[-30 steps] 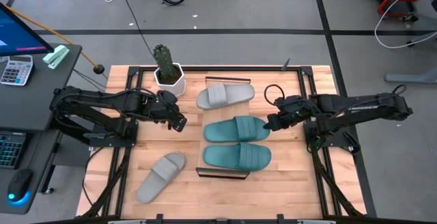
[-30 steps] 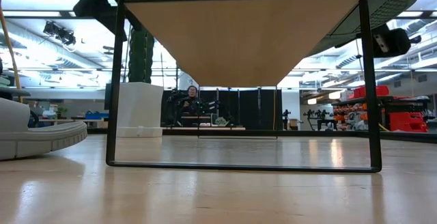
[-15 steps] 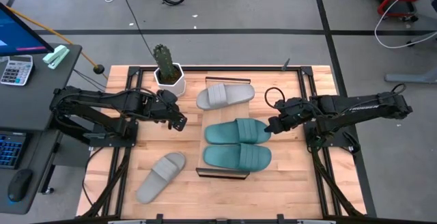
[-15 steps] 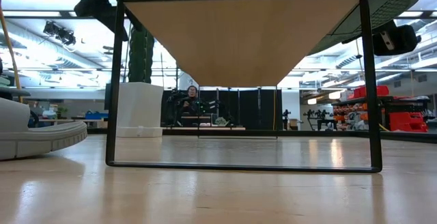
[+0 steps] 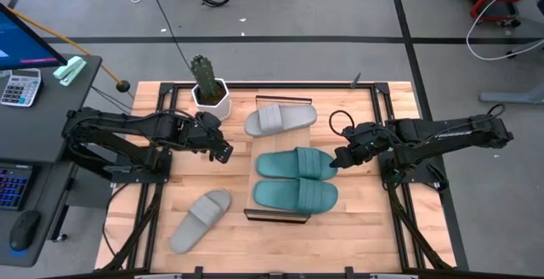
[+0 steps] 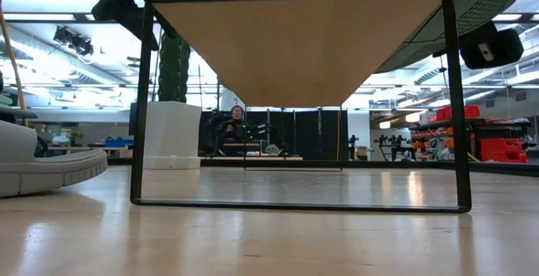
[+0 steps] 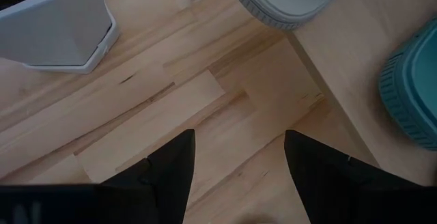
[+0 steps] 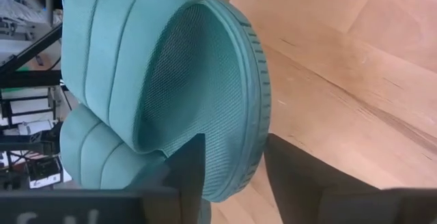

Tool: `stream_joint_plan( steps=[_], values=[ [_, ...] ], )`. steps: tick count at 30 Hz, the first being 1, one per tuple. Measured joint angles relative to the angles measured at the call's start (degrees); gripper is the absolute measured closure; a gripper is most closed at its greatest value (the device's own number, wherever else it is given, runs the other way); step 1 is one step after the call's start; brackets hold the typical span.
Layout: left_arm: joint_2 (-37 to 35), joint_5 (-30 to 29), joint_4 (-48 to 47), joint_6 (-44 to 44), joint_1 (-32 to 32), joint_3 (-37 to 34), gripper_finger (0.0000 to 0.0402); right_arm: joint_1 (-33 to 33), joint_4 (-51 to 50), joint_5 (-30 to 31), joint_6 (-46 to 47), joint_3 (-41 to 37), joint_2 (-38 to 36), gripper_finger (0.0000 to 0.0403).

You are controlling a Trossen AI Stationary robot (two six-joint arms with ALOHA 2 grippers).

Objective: Pick and place slides into the shelf
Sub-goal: Put the blue slipper on the shelf, then put the gray slipper on the shelf

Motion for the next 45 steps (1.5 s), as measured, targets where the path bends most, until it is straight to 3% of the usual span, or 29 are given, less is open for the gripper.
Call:
stream_joint_plan(
  steps=[7,17,29,35,41,45],
  values=[
    [0.00,0.00,0.00,0.00,0.00,0.00,0.0170,-0.04,-0.12,0.04,-0.03,0.00,-1.42,0.0219],
    [0.00,0.17,-0.03,0.08,0.00,0.00,0.0170,-0.07,-6.34,0.25,0.40,0.04,-2.67,0.0219],
    [-0.09,5.43,-1.46,-1.14,-0.50,-0.02,0.0186,-0.09,-8.39,2.54,-0.66,0.68,-4.43,0.0219],
    [-0.09,6.85,-0.49,-1.52,-0.50,-0.02,0.0204,-0.09,-13.90,6.61,-3.52,6.26,-5.46,0.0218],
    [-0.09,13.41,-0.42,-0.33,-0.86,-0.02,0.0209,-0.09,-24.87,12.58,-8.00,14.16,-5.43,0.0218],
    [-0.11,17.66,0.04,3.71,-1.87,-0.02,0.0208,-0.09,-26.96,15.88,-10.35,17.77,-5.45,0.0218]
  ],
)
